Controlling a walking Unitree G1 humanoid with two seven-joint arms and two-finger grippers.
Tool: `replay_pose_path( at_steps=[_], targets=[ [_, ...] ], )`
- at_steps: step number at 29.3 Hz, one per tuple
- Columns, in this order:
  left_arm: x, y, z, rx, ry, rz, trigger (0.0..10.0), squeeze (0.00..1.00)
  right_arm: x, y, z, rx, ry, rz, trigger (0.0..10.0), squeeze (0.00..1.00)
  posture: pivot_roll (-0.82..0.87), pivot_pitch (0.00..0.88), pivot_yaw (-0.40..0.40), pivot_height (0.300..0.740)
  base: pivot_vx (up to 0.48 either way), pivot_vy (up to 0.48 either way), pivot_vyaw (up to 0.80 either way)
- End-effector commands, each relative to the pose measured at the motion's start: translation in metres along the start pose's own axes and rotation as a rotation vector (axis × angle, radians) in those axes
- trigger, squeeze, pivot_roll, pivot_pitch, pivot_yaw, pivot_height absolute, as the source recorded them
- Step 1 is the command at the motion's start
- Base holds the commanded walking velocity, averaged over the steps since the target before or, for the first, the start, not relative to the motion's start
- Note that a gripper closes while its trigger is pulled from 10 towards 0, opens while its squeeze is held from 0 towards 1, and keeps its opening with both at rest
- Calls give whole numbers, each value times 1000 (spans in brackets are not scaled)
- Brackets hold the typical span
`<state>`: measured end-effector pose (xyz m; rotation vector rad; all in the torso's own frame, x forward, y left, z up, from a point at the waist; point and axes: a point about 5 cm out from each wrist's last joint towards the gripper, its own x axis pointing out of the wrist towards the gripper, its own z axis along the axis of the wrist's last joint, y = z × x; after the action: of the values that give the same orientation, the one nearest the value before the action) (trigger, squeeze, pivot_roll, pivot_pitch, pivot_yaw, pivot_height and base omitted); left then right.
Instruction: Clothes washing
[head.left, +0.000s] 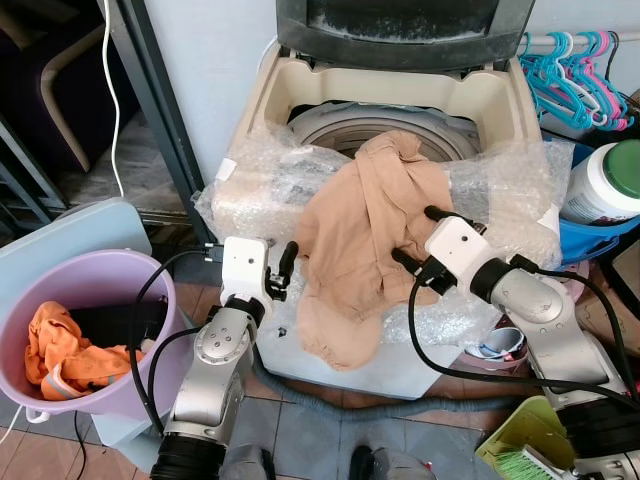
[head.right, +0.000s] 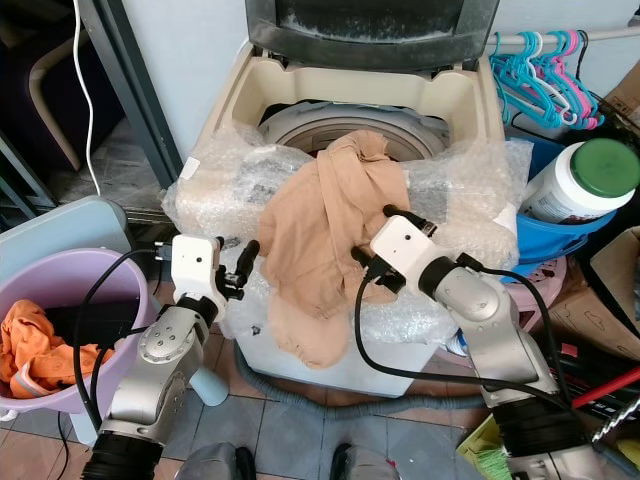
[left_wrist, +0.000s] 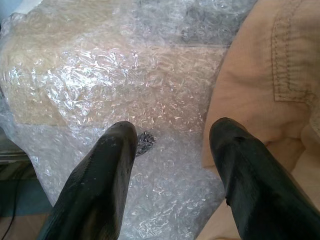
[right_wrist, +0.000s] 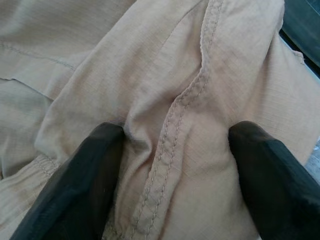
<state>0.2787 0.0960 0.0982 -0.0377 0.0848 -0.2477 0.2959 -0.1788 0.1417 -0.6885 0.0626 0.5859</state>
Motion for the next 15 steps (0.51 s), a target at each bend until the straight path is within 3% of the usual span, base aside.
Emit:
replay_pose_path(
  at_steps=[1, 15],
  targets=[
    [-1, 2, -1, 4, 4, 10, 10000, 0, 0, 5, -16, 44, 72, 17, 0, 0, -90, 61, 1, 740, 0, 0, 0],
    [0, 3, 0, 1, 5, 21, 10000, 0, 2, -4, -15, 155, 62, -37, 0, 0, -93, 71, 2, 740, 0, 0, 0]
  ],
)
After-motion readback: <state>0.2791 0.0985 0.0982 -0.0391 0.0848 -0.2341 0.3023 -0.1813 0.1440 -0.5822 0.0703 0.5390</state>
